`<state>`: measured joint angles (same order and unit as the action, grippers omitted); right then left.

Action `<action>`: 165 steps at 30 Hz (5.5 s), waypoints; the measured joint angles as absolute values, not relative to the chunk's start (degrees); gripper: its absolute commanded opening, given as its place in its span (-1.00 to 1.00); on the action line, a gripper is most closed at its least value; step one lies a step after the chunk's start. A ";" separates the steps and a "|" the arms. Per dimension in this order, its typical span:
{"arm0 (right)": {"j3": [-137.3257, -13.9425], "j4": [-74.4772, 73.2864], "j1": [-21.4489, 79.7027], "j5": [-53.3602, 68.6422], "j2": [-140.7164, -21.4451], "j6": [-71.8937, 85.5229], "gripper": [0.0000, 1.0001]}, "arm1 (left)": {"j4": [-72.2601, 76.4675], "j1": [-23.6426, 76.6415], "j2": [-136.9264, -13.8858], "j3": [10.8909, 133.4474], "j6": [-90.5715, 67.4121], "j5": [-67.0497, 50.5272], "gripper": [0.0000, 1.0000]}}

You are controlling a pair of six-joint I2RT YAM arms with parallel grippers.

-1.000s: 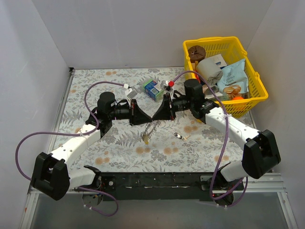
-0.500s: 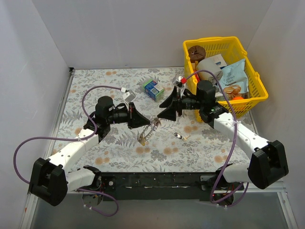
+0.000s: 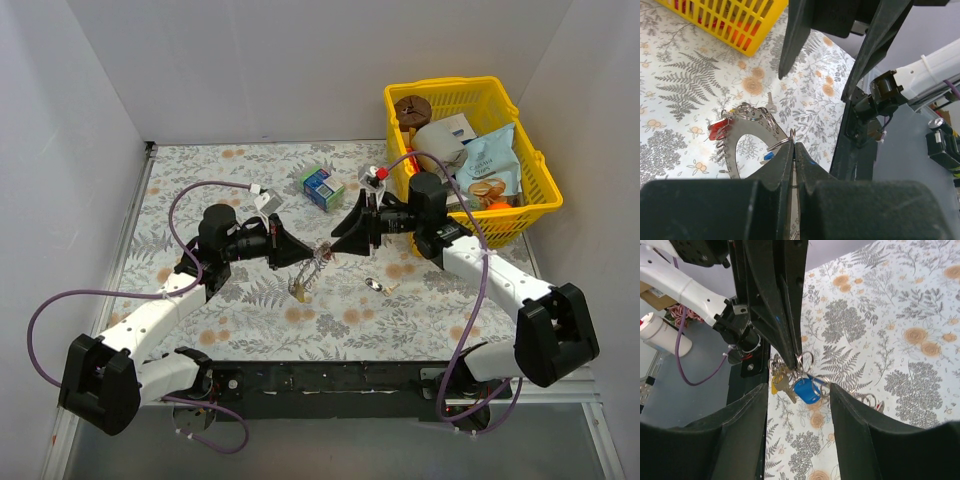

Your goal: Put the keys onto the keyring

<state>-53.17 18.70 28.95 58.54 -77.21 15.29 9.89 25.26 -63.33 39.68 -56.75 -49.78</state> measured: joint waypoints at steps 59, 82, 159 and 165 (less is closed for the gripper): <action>-47.83 5.17 28.95 41.69 -89.52 10.55 0.70 | 14.15 20.56 -72.44 32.08 -69.06 -27.00 0.96; -52.99 4.23 31.48 41.08 -95.46 11.64 0.48 | 17.19 15.49 -72.53 28.47 -70.48 -37.63 0.96; -60.64 -4.10 39.00 30.94 -103.28 13.63 -0.97 | 13.28 28.32 -69.41 26.59 -70.91 -16.91 0.40; -62.26 -4.49 39.03 30.50 -104.38 13.52 -0.97 | 13.26 28.32 -70.19 26.59 -70.89 -17.06 0.42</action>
